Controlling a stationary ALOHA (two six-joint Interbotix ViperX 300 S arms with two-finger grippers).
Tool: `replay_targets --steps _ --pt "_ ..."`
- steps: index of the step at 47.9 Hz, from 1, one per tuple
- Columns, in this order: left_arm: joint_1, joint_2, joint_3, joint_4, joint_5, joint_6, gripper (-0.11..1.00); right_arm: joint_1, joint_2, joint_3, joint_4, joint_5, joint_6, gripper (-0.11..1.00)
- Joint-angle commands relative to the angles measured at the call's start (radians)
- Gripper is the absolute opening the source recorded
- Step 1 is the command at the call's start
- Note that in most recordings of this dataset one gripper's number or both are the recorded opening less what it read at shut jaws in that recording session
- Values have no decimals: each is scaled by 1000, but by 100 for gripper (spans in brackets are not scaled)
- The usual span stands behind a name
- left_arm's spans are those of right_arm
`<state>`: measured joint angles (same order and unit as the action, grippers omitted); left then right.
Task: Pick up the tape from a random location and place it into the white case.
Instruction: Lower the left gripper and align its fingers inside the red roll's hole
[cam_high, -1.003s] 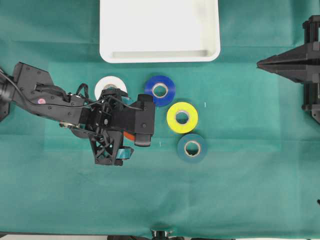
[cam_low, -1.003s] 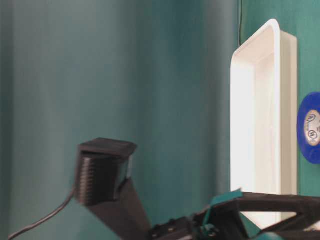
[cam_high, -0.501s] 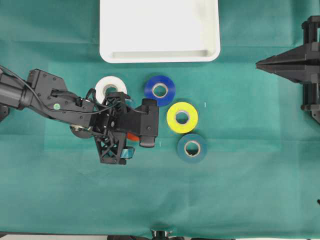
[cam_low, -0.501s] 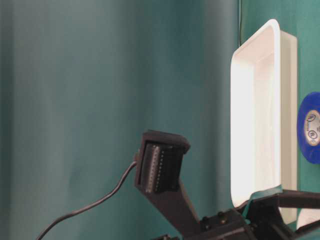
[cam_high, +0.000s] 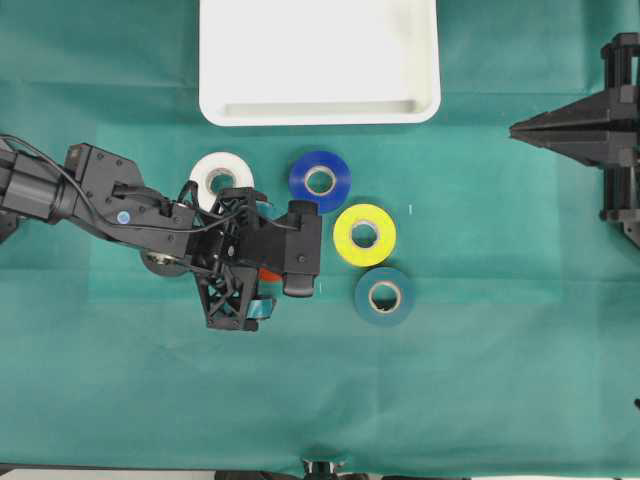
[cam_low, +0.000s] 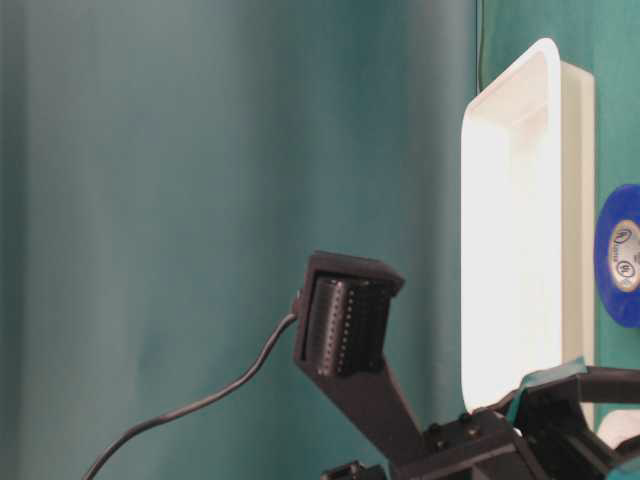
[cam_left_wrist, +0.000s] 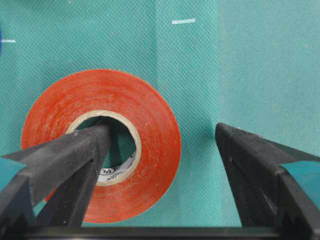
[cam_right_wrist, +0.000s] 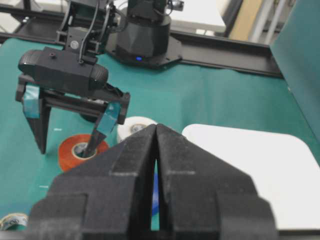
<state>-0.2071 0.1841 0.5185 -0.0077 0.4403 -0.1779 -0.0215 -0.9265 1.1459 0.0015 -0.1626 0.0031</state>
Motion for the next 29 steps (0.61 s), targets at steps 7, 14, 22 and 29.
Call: replay_targets --steps 7,14,22,29 --pt "12 -5 5 2 3 -3 94 0 6 -28 0 -3 2 0" --pt "12 -6 5 2 3 -3 91 0 6 -26 0 -3 2 0" --pt "31 -14 5 6 18 3 67 -2 8 -28 0 -3 2 0" --pt "32 -26 -2 5 32 3 28 -2 12 -26 0 -5 3 0"
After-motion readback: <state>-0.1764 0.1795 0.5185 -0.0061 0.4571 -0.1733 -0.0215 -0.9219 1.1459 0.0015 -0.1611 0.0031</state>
